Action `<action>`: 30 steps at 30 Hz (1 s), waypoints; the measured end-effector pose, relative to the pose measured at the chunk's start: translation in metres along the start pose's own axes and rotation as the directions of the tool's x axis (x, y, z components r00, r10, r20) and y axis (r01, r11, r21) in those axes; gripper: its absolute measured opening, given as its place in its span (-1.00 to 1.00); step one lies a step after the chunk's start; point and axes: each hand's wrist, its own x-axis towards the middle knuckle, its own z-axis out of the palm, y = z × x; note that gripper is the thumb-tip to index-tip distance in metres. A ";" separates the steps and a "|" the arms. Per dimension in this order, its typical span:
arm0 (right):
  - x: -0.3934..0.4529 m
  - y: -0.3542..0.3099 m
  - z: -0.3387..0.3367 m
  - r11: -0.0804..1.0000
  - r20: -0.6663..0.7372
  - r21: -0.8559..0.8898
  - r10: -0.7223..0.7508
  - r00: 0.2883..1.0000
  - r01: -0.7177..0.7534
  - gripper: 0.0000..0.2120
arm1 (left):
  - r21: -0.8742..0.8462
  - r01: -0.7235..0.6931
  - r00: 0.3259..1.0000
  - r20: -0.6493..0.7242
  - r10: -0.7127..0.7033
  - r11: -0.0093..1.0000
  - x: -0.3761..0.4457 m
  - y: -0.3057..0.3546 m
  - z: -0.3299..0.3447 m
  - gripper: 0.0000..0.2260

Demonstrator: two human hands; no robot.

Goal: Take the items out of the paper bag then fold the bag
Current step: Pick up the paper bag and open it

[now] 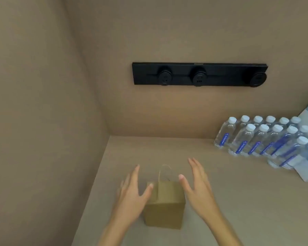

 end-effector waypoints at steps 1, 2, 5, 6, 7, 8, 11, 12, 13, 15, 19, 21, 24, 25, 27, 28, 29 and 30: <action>-0.003 0.005 0.008 0.997 0.041 0.036 0.072 0.997 -0.074 -0.40 | -0.050 0.041 0.998 0.046 -0.039 0.998 -0.002 -0.004 0.007 -0.20; -0.003 0.008 0.014 0.988 0.098 0.066 0.135 0.986 -0.142 -0.44 | -0.061 0.056 0.995 0.082 -0.051 0.997 -0.002 -0.006 0.014 -0.18; -0.010 0.013 0.032 0.947 0.218 0.124 0.266 0.939 -0.297 -0.60 | -0.078 0.113 0.982 0.163 -0.099 0.991 -0.011 -0.010 0.033 -0.20; -0.010 0.011 0.034 0.938 0.205 0.156 0.277 0.939 -0.310 -0.70 | -0.057 0.125 0.979 0.171 -0.114 0.990 -0.013 -0.008 0.033 -0.21; -0.010 0.008 0.035 0.919 0.183 0.221 0.288 0.940 -0.325 -0.80 | -0.048 0.127 0.979 0.167 -0.117 0.991 -0.012 -0.009 0.034 -0.21; -0.010 0.007 0.034 0.882 0.158 0.317 0.313 0.937 -0.348 -0.85 | -0.051 0.123 0.979 0.171 -0.112 0.991 -0.011 -0.008 0.033 -0.20; -0.014 0.003 0.027 0.569 0.224 0.669 0.458 0.860 -0.478 -0.73 | -0.036 0.102 0.982 0.163 -0.095 0.994 -0.006 -0.008 0.031 -0.22; -0.014 0.001 0.024 0.425 0.286 0.753 0.475 0.832 -0.502 -0.71 | 0.002 0.074 0.988 0.135 -0.073 0.997 -0.004 -0.006 0.030 -0.24; -0.015 -0.001 0.021 0.312 0.339 0.801 0.469 0.816 -0.511 -0.71 | 0.058 0.031 0.995 0.094 -0.037 0.998 -0.003 -0.005 0.030 -0.25; -0.017 -0.005 0.017 0.193 0.383 0.844 0.435 0.815 -0.500 -0.75 | 0.171 -0.027 1.000 0.019 0.024 0.985 -0.001 0.000 0.030 -0.28; -0.021 -0.012 0.011 0.084 0.443 0.866 0.327 0.835 -0.493 -0.88 | 0.058 0.048 0.997 0.054 -0.051 0.997 -0.002 0.010 0.036 -0.31; -0.024 -0.014 0.010 0.089 0.507 0.836 0.253 0.824 -0.542 -0.73 | -0.140 0.090 0.989 0.130 -0.072 0.986 -0.004 0.016 0.037 -0.23; -0.029 -0.014 0.010 0.149 0.572 0.790 0.165 0.803 -0.594 -0.71 | -0.379 0.147 0.968 0.245 -0.054 0.913 -0.007 0.029 0.034 0.02; -0.029 -0.013 0.011 0.159 0.584 0.784 0.140 0.800 -0.600 -0.71 | -0.423 0.172 0.959 0.277 -0.055 0.890 -0.009 0.032 0.033 0.08; -0.031 -0.010 0.014 0.134 0.594 0.785 0.114 0.797 -0.604 -0.70 | -0.493 0.239 0.940 0.333 -0.072 0.837 -0.011 0.036 0.027 0.09; -0.031 -0.008 0.015 0.105 0.597 0.788 0.109 0.794 -0.607 -0.69 | -0.549 0.273 0.930 0.360 -0.071 0.790 -0.012 0.035 0.025 0.04; -0.031 -0.006 0.016 0.074 0.603 0.788 0.108 0.791 -0.611 -0.67 | -0.616 0.304 0.920 0.389 -0.056 0.727 -0.012 0.031 0.023 -0.03; -0.032 -0.004 0.017 0.047 0.607 0.788 0.106 0.787 -0.614 -0.64 | -0.672 0.336 0.907 0.421 -0.033 0.660 -0.011 0.027 0.022 -0.08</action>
